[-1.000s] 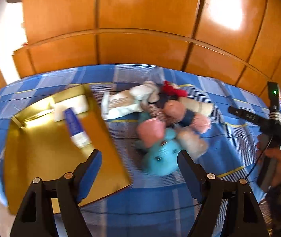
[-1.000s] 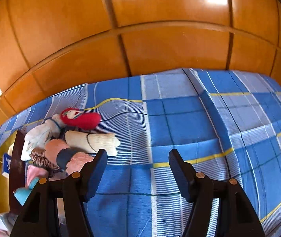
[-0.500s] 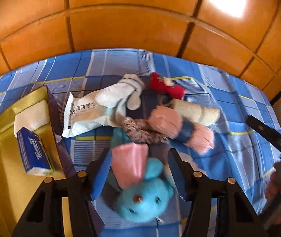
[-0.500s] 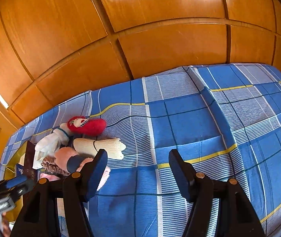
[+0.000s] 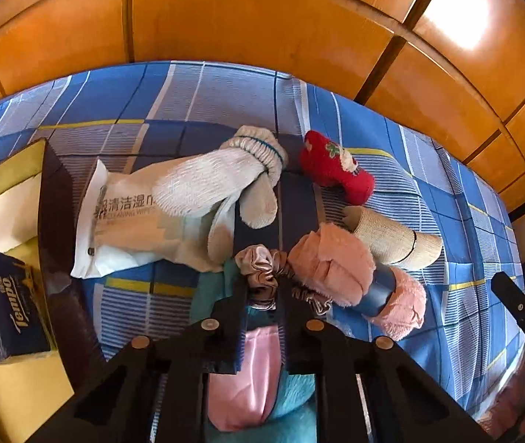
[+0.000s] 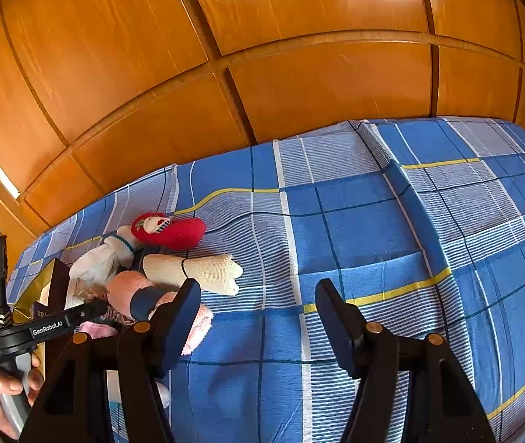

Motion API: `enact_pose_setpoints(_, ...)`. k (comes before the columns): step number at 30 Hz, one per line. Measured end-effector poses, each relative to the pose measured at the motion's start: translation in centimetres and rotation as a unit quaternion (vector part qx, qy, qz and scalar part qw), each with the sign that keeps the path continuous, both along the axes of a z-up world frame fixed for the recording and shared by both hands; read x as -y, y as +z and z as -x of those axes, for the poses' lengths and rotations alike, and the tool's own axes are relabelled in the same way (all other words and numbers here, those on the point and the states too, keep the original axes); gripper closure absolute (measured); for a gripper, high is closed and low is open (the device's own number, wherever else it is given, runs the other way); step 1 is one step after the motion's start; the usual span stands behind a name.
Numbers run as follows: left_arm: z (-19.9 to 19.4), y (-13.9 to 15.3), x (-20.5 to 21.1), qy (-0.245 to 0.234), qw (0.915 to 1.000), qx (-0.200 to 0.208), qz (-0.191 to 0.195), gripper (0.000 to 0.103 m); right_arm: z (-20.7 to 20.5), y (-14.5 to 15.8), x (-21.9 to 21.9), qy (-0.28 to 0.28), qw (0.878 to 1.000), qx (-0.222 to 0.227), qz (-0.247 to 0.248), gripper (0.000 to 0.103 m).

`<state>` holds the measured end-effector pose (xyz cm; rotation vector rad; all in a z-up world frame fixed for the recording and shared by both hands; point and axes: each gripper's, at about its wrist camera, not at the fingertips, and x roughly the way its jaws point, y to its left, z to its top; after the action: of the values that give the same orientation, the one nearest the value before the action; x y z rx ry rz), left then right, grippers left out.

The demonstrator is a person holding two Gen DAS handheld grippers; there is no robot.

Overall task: Organize soft objects
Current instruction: 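Drop the scrunchie into the tray with the left tool while the right tool reaches the pink towel roll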

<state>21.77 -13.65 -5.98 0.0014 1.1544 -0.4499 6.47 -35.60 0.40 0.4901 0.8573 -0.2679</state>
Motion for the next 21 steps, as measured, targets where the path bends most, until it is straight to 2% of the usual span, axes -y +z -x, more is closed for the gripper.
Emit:
enact_pose_setpoints(5, 0.6, 1.2, -0.6, -0.003, 0.9993, 0.024, 0.027, 0.092, -0.2, -0.3, -0.4, 0.014, 1.0, -0.002, -0.003, 0.038)
enact_pose_setpoints(11, 3.3, 5.6, -2.1, -0.041, 0.993, 0.088, 0.067, 0.092, -0.9, -0.7, -1.9, 0.062, 0.998, 0.0, -0.011, 0.038)
enact_pose_setpoints(16, 5.4, 7.8, -4.1, -0.047, 0.9895, 0.105, 0.087, 0.092, -1.6, -1.0, -4.3, 0.122, 0.993, -0.006, 0.009, 0.038)
enact_pose_setpoints(21, 6.6, 8.7, -6.8, -0.041, 0.9882, 0.107, 0.102, 0.092, -3.2, -1.2, -7.1, 0.182, 0.983, -0.02, 0.031, 0.038)
